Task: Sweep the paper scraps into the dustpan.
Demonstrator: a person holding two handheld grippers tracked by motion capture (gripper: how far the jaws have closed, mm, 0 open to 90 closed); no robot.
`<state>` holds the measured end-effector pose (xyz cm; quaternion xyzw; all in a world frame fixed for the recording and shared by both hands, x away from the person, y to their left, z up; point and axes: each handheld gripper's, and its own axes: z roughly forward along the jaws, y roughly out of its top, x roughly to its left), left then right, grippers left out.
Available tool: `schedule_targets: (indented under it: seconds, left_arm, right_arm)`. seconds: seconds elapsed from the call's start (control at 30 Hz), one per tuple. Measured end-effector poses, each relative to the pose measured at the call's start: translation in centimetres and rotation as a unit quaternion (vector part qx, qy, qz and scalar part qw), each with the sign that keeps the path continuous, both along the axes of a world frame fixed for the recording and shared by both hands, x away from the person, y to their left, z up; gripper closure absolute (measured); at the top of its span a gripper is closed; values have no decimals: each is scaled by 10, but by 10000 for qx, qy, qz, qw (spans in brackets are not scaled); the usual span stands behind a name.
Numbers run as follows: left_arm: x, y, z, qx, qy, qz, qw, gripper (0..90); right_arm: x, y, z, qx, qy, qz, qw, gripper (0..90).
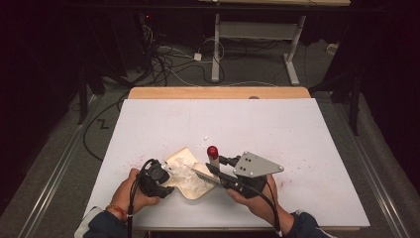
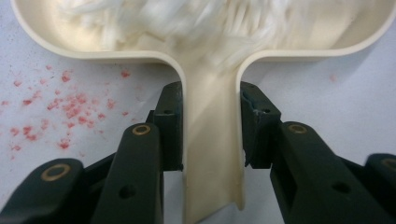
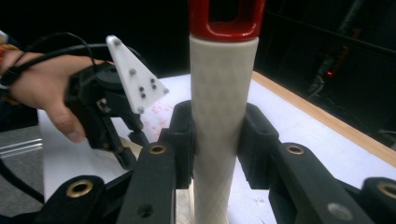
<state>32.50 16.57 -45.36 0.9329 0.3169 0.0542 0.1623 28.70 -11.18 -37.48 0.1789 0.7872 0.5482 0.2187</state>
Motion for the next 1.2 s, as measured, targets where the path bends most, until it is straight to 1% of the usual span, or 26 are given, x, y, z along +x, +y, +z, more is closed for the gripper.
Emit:
schedule_targets:
  seconds: [0.03,0.1,0.27,0.47,0.53,0.6,0.63,0.67,0.73,0.83,0.9,0.97,1.03,1.13,1.2]
  left_arm:
    - [0,0,0,-9,6,9,10000,635]
    - [-1,0,0,-13,-2,-6,10000,635]
    - [-2,1,1,-7,-1,-29,10000,635]
    - [-2,1,0,9,7,-31,10000,635]
    - [-2,1,0,10,13,-33,10000,635]
    - [-3,1,1,7,12,-33,10000,635]
    - [-3,1,1,12,9,-33,10000,635]
    - [-3,1,1,24,11,-38,10000,635]
    - [-4,1,1,48,0,-42,10000,635]
    - [-5,0,1,88,7,-42,10000,635]
    - [-6,-1,2,121,-8,-76,9999,634]
    - [-8,-2,2,129,-11,-99,9999,635]
    - [-8,-3,2,143,-8,-122,9998,634]
    - [-8,-3,1,144,2,-125,9998,634]
    - [-9,-4,1,156,-11,-120,9998,634]
  right_arm:
    - [1,-1,0,53,74,9,10000,704]
    - [4,-4,1,63,63,-44,10000,704]
    - [10,-19,8,224,136,-96,9996,704]
    - [16,-35,18,421,29,-347,9985,703]
    - [20,-39,19,483,35,-418,9980,703]
    - [24,-43,19,553,69,-549,9969,704]
    - [26,-45,19,546,51,-605,9967,703]
    - [28,-47,18,491,-14,-696,9964,703]
    - [30,-51,17,399,-43,-837,9957,703]
    - [31,-55,13,205,-2,-942,9953,704]
    - [29,-57,10,49,18,-938,9956,703]
    - [26,-65,12,-47,63,-905,9959,704]
    - [22,-75,16,25,54,-991,9951,703]
    - [16,-91,24,88,-55,-1165,9931,704]
    - [13,-100,26,35,-75,-1286,9917,703]
